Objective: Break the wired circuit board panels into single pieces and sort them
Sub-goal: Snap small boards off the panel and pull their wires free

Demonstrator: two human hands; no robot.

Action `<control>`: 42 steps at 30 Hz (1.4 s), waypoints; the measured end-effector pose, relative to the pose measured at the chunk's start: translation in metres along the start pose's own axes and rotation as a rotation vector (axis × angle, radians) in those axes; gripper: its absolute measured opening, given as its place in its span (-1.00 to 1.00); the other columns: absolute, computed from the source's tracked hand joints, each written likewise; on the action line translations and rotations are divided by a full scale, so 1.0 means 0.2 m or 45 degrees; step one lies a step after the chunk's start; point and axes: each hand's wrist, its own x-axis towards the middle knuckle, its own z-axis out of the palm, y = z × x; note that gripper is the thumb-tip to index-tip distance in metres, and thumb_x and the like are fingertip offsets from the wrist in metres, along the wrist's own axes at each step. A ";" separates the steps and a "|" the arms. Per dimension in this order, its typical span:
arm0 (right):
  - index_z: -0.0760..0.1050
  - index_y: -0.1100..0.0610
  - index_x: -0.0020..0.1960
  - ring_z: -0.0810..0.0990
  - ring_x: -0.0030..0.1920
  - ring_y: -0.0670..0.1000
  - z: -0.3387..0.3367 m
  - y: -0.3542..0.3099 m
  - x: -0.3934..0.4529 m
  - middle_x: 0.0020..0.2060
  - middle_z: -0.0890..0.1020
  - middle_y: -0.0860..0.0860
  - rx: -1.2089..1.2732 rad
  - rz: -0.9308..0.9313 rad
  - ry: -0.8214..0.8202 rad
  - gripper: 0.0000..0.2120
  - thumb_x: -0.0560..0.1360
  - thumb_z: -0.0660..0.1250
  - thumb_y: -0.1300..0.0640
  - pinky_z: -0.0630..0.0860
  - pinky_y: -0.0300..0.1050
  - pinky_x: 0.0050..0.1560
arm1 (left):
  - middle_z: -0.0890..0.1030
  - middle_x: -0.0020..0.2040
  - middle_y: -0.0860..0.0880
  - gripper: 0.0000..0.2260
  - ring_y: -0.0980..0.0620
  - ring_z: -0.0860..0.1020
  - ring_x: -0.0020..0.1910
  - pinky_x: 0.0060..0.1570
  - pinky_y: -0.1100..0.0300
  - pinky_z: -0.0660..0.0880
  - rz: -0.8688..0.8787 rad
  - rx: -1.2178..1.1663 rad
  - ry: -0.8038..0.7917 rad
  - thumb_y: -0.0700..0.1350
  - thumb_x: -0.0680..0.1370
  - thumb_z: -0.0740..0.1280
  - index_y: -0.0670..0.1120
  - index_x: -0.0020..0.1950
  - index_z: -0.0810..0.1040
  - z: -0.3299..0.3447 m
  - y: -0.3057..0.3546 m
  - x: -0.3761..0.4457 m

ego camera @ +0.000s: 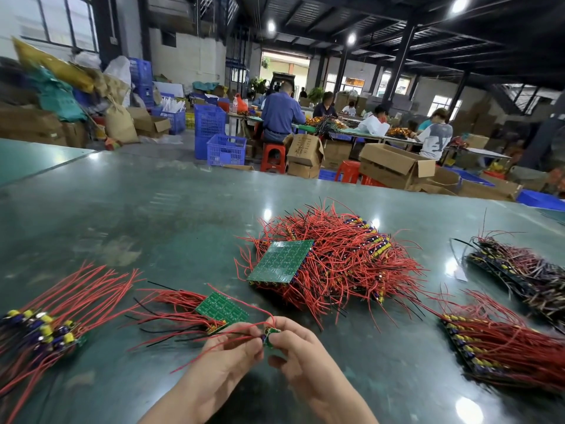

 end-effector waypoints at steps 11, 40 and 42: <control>0.54 0.08 -0.38 0.37 -0.43 -0.12 -0.06 -0.07 -0.03 -0.47 0.47 -0.06 -0.424 -0.058 0.150 -0.77 0.45 0.35 0.21 0.31 -0.34 -0.37 | 0.61 -0.38 -0.17 -0.68 0.02 0.58 -0.45 -0.43 0.22 0.56 0.004 0.342 -0.040 -0.28 -0.03 0.63 -0.22 -0.39 0.61 -0.07 0.04 0.01; 0.51 0.12 -0.27 0.56 -0.31 -0.12 0.08 0.13 0.03 -0.33 0.61 0.03 -0.266 -0.766 0.612 -0.75 0.37 0.44 0.44 0.49 -0.31 -0.20 | 0.52 -0.47 -0.10 -0.80 0.12 0.49 -0.54 -0.51 0.32 0.48 0.117 -0.030 0.222 -0.49 0.39 0.30 -0.22 -0.28 0.42 0.00 -0.08 0.01; 0.51 0.13 -0.26 0.58 -0.27 -0.11 0.05 0.11 0.03 -0.31 0.62 0.04 -0.222 -0.758 0.544 -0.74 0.37 0.42 0.47 0.51 -0.28 -0.17 | 0.54 -0.40 -0.12 -0.85 0.10 0.52 -0.50 -0.45 0.30 0.52 0.064 -0.058 0.181 -0.44 0.38 0.32 -0.21 -0.24 0.46 0.00 -0.08 0.01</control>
